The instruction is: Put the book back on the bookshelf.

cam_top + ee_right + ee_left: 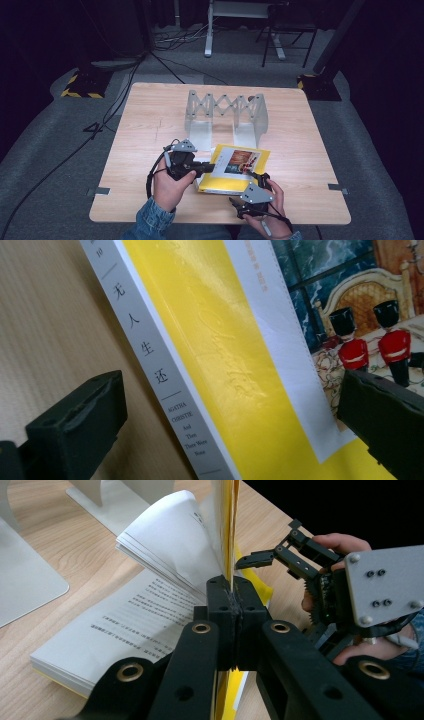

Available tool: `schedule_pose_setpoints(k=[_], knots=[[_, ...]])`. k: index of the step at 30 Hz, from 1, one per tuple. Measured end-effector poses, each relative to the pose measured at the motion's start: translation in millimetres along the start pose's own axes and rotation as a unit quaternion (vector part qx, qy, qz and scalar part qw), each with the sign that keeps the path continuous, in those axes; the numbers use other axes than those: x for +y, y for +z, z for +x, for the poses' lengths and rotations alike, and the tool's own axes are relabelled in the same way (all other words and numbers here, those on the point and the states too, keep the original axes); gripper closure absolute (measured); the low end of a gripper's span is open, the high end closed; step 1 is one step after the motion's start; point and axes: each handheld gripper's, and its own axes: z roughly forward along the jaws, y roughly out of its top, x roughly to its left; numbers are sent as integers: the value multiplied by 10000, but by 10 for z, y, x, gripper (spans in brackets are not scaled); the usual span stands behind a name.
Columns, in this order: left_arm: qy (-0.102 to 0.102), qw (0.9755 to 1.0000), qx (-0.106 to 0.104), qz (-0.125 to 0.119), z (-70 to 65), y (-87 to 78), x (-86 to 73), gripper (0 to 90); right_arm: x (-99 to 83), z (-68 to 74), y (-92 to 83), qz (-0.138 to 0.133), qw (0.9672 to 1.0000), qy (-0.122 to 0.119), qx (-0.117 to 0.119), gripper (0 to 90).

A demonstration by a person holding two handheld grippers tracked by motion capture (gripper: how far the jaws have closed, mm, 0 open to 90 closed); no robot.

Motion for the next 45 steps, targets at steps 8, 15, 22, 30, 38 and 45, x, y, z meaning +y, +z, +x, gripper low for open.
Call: schedule_pose_setpoints(k=[8, 15, 22, 30, 38, 45], knots=[[5, 10000, -61, 42, -12, 23, -7, 883, -1, -20, 131, -28, 9993, -32, -362, 2], [-90, 9999, -72, 29, 7, 27, -40, 883, 19, -25, 209, -68, 9974, -185, -690, 2], [-215, 9997, -38, 84, 57, 78, -106, 882, 50, 21, 306, 172, 9945, -531, -885, 212], [-392, 9971, 651, 8, 156, 4, -155, 669, 140, 89, 250, 406, 9821, -1624, -867, 629], [-325, 9895, 1377, -304, 237, -156, -209, 407, 166, 78, 201, 420, 9791, -1848, -745, 699], [-208, 9839, 1721, -437, 304, -257, -297, 359, 238, 73, 124, 339, 9788, -1885, -723, 746]])
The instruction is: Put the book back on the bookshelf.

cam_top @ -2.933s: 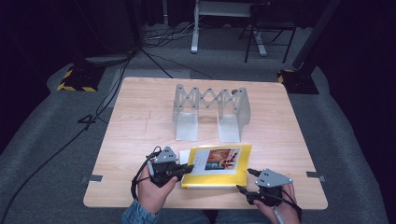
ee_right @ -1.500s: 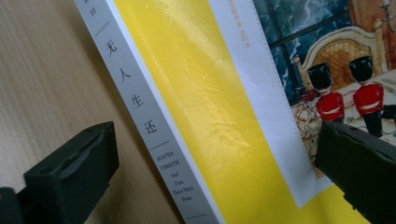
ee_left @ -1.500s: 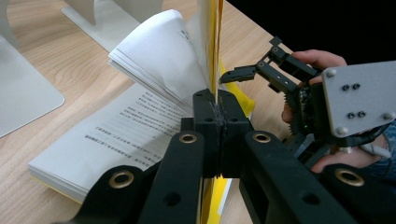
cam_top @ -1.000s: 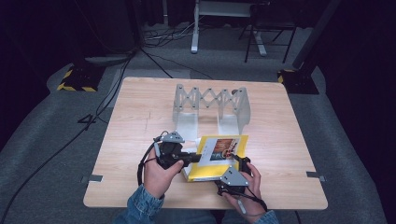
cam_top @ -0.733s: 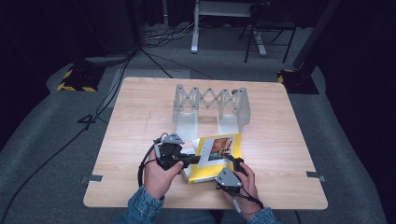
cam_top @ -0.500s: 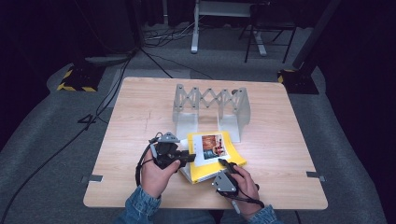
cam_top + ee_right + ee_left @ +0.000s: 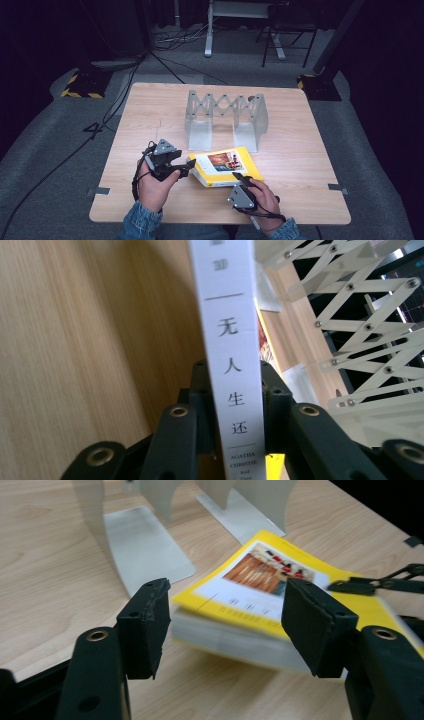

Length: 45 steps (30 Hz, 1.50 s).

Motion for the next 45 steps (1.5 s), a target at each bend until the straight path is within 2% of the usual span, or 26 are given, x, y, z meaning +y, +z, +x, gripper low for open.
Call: schedule_pose_setpoints(k=[2, 8, 12, 13, 16, 21, 22, 25, 29, 33, 36, 40, 45], knots=[[78, 10000, 40, -21, 24, -18, -22, 351, 21, -41, -32, -42, 10000, 28, 25, 755], [55, 9998, 181, -62, 117, -98, -116, 347, 65, -132, -106, -63, 9999, 124, 78, 759], [43, 9991, 412, -6, 236, -139, -252, 337, 117, -223, -181, -57, 9996, 231, 178, 760], [9, 9984, 565, 88, 312, -150, -332, 334, 141, -260, -220, -86, 9994, 280, 177, 761], [-7, 9977, 669, 111, 366, -152, -392, 331, 165, -308, -262, -154, 9991, 356, 162, 761], [154, 9962, 835, 208, 451, -131, -492, 323, 214, -439, -362, -271, 9982, 527, 100, 762], [255, 9956, 870, 219, 473, -118, -512, 323, 214, -439, -362, -271, 9982, 527, 100, 762], [302, 9957, 838, 239, 538, -73, -573, 326, 230, -533, -418, -303, 9974, 650, 98, 761], [245, 9956, 853, 315, 633, -42, -633, 326, 240, -568, -439, -311, 9972, 673, 52, 761], [153, 9947, 893, 484, 732, 1, -681, 303, 248, -634, -483, -347, 9960, 822, 33, 762], [129, 9945, 874, 568, 757, 30, -700, 287, 253, -664, -508, -377, 9959, 821, -11, 762], [178, 9936, 901, 654, 786, 69, -722, 277, 248, -730, -552, -445, 9940, 1002, -22, 761], [288, 9931, 982, 570, 823, 103, -747, 269, 239, -819, -598, -515, 9917, 1177, -82, 762]])
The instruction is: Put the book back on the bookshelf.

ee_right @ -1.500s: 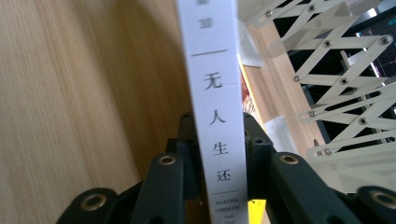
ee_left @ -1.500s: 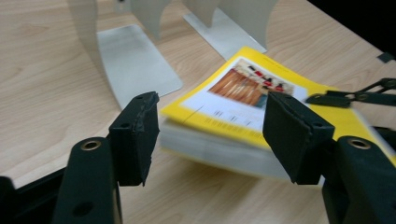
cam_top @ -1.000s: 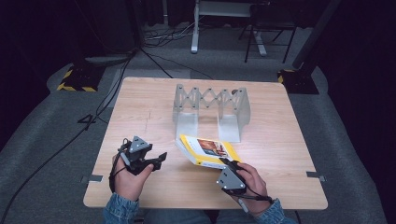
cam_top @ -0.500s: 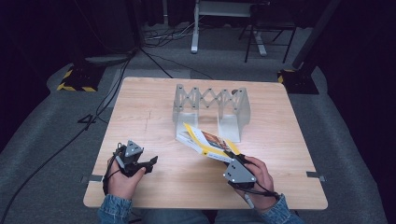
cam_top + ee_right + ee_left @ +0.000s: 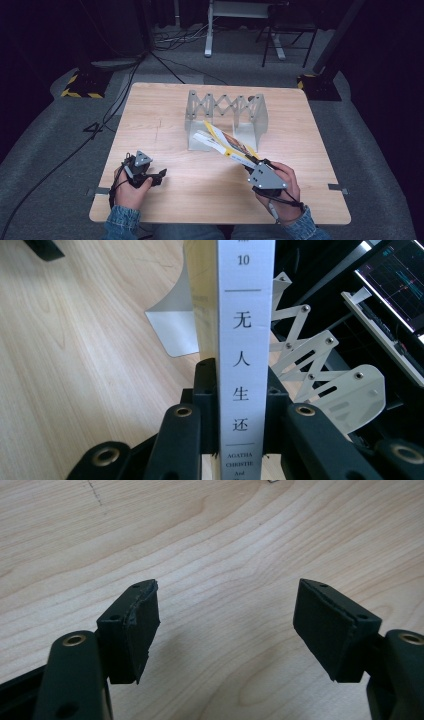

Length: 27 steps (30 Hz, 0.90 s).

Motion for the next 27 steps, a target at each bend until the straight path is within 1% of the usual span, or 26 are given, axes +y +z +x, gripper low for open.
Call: schedule_pose_setpoints(k=[1, 3, 4, 5, 6, 8, 9, 10, 11, 12, 13, 14, 15, 16, 17, 18, 19, 20, 21, 22, 23, 24, 25, 26, 27], knots=[[49, 10000, -7, 14, 11, 4, -6, 269, 0, -22, -5, -23, 10000, 26, 1, 761], [127, 9998, -80, -105, 38, 21, -27, 281, 1, -55, -18, -46, 9999, 123, -24, 761], [201, 9997, -75, -107, 59, 35, -36, 280, -1, -85, -28, -84, 9998, 191, -73, 761], [201, 9997, -75, -107, 59, 35, -36, 276, -1, -85, -28, -84, 9998, 191, -73, 761], [239, 9997, -13, -62, 69, 36, -36, 276, -4, -101, -36, -106, 9996, 252, -117, 761], [247, 9997, -12, -34, 78, 50, -43, 270, -13, -149, -49, -150, 9990, 387, -175, 761], [231, 9997, -2, 24, 78, 55, -45, 263, -17, -172, -52, -161, 9986, 461, -191, 761], [234, 9997, 35, 25, 79, 65, -48, 256, -20, -198, -55, -177, 9983, 513, -201, 762], [223, 9997, 49, 108, 80, 71, -49, 252, -22, -216, -56, -189, 9981, 550, -218, 761], [235, 9997, 63, 97, 87, 88, -56, 244, -27, -264, -59, -205, 9974, 642, -256, 762], [193, 9997, 48, 106, 90, 88, -58, 244, -27, -264, -59, -205, 9974, 642, -256, 762], [190, 9998, 31, 90, 95, 91, -60, 238, -30, -299, -58, -222, 9968, 704, -303, 761], [185, 9998, 37, 84, 101, 91, -61, 238, -30, -299, -58, -222, 9968, 704, -303, 761], [162, 9998, 34, 107, 120, 83, -65, 234, -36, -344, -59, -251, 9960, 783, -349, 761], [162, 9998, 34, 107, 120, 83, -65, 234, -36, -344, -59, -251, 9960, 783, -349, 761], [110, 9999, 39, 104, 136, 81, -71, 232, -43, -400, -63, -296, 9944, 932, -399, 761], [110, 9999, 39, 104, 136, 81, -71, 232, -43, -400, -63, -296, 9944, 932, -399, 761], [93, 9999, 28, 108, 150, 79, -74, 231, -49, -452, -64, -335, 9930, 1045, -442, 761], [93, 9999, 28, 108, 150, 79, -74, 230, -49, -452, -64, -335, 9930, 1045, -442, 761], [83, 9999, 33, 104, 156, 79, -75, 230, -52, -481, -65, -356, 9920, 1123, -463, 762], [92, 9999, 38, 114, 160, 77, -74, 229, -54, -519, -66, -383, 9907, 1206, -495, 762], [90, 9999, 41, 116, 161, 77, -74, 228, -56, -580, -66, -431, 9884, 1346, -558, 762], [91, 9999, 42, 115, 161, 77, -74, 228, -56, -580, -66, -431, 9884, 1346, -558, 762], [80, 9999, 47, 112, 159, 79, -74, 226, -59, -633, -68, -495, 9848, 1538, -636, 762], [80, 9999, 47, 112, 159, 79, -74, 225, -59, -633, -68, -495, 9848, 1538, -636, 762]])
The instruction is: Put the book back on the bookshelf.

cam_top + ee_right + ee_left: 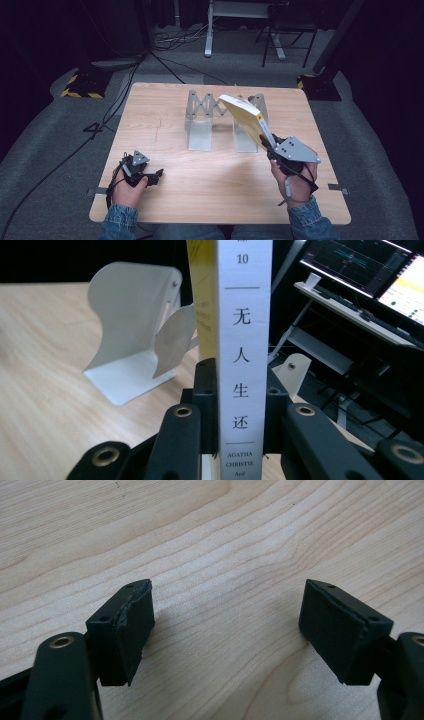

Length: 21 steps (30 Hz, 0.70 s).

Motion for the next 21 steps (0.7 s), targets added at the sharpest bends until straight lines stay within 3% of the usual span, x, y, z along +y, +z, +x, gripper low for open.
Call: schedule_pose_setpoints(k=[2, 9, 19, 21], knots=[[-4, 10000, 3, 7, -1, -1, 0, 225, 19, -51, 19, -91, 9996, 230, -103, 762], [-5, 10000, 15, 7, 2, 2, 2, 219, 55, -108, 139, -116, 9987, 446, -212, 762], [-6, 10000, 10, 6, 3, 3, 3, 217, 107, -179, 478, -187, 9962, 706, -468, 762], [5, 10000, 21, 12, 5, 2, 4, 215, 102, -225, 586, -202, 9948, 845, -535, 762]])
